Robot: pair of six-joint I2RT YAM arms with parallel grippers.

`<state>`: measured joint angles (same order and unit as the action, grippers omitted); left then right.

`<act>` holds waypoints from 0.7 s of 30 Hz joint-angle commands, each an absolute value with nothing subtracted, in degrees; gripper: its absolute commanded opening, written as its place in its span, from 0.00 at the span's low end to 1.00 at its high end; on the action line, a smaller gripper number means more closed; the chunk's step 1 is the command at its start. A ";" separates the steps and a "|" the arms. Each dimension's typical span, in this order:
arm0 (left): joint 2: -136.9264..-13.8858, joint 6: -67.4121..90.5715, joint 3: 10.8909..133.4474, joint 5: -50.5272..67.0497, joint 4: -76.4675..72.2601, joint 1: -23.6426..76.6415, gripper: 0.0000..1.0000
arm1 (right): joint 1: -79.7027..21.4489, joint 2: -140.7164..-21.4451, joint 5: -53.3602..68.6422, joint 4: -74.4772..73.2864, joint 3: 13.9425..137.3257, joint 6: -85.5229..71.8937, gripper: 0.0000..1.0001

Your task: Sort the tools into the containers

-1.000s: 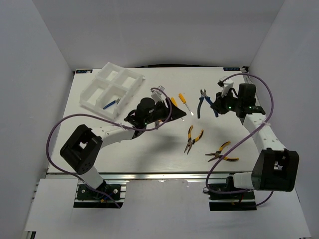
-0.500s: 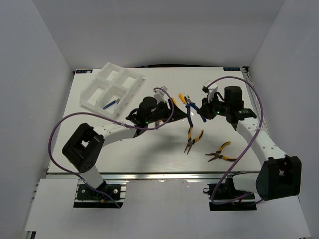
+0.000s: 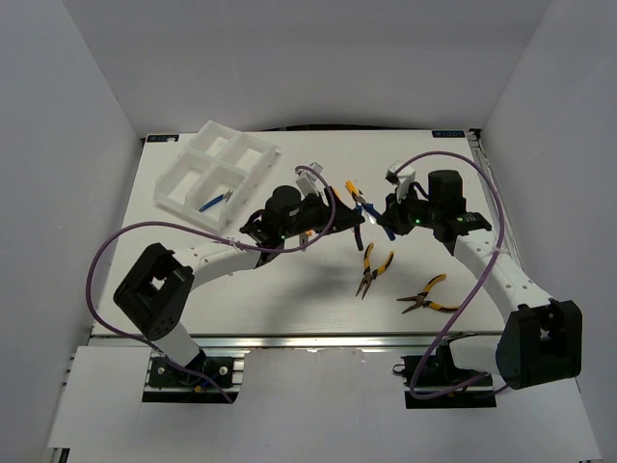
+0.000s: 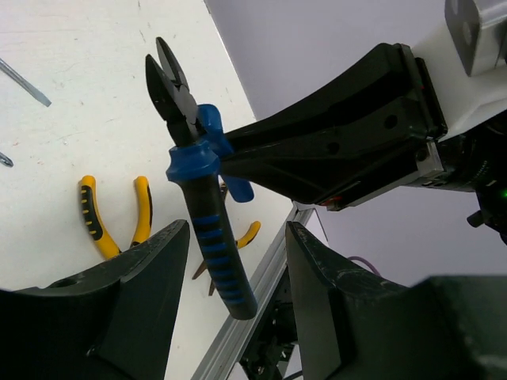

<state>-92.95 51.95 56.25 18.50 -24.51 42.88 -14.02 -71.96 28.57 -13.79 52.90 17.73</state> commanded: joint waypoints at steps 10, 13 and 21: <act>-92.37 49.79 57.74 19.12 -21.23 43.68 0.62 | -14.15 -69.17 32.61 -9.62 53.83 16.65 0.00; -92.45 49.27 58.48 18.98 -20.83 43.68 0.61 | -14.19 -68.64 34.08 -9.54 53.57 16.53 0.00; -92.98 51.15 58.24 20.54 -23.18 43.77 0.45 | -14.97 -69.46 34.98 -7.94 53.00 14.94 0.00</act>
<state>-93.51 51.01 56.88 19.61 -22.08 43.38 -14.31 -70.54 31.79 -13.05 52.66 16.51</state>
